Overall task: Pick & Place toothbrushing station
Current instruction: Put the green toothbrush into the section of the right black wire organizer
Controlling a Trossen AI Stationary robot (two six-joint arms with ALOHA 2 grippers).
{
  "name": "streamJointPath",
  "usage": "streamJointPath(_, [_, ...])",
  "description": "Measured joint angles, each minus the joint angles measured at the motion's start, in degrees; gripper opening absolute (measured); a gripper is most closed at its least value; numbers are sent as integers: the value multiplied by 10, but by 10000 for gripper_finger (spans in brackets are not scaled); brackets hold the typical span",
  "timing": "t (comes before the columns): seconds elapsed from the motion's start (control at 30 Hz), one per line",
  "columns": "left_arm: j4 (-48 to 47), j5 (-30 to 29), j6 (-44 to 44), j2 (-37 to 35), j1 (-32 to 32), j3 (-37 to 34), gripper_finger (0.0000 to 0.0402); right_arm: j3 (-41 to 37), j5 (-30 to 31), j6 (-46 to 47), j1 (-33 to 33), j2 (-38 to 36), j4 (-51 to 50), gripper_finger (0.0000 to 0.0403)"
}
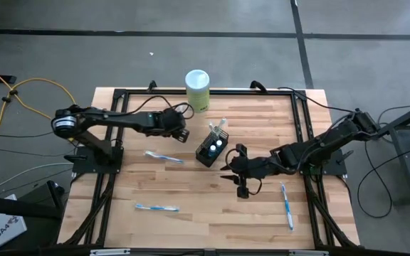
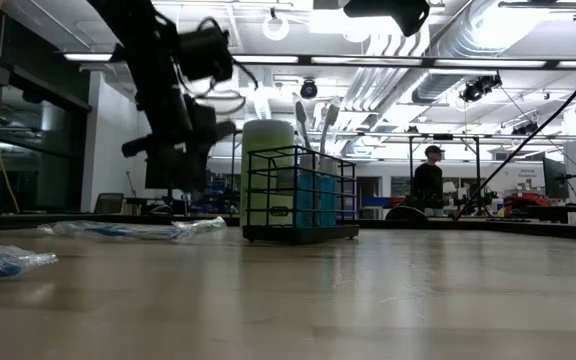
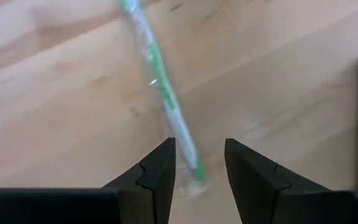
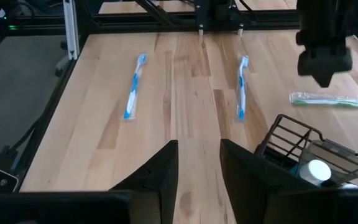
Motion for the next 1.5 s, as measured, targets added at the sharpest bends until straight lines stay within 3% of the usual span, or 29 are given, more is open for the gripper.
streamJointPath(0.33, [8, 8, -33, 54, 8, 0, 134, 0, -32, 0, 0, 0, -1, 109])
streamJointPath(1.1, [64, 36, -58, 137, 42, 2, 131, 0, -35, 0, 2, 0, -14, 109])
streamJointPath(1.23, [62, 33, -59, 137, 42, 2, 102, 0, -46, 1, 2, 0, -14, 109])
streamJointPath(1.43, [63, 42, -63, 138, 42, 2, 20, 0, -48, 4, 2, 0, -14, 109])
streamJointPath(1.5, [62, 47, -62, 138, 42, 1, 13, 0, -48, 4, 2, 0, -14, 109])
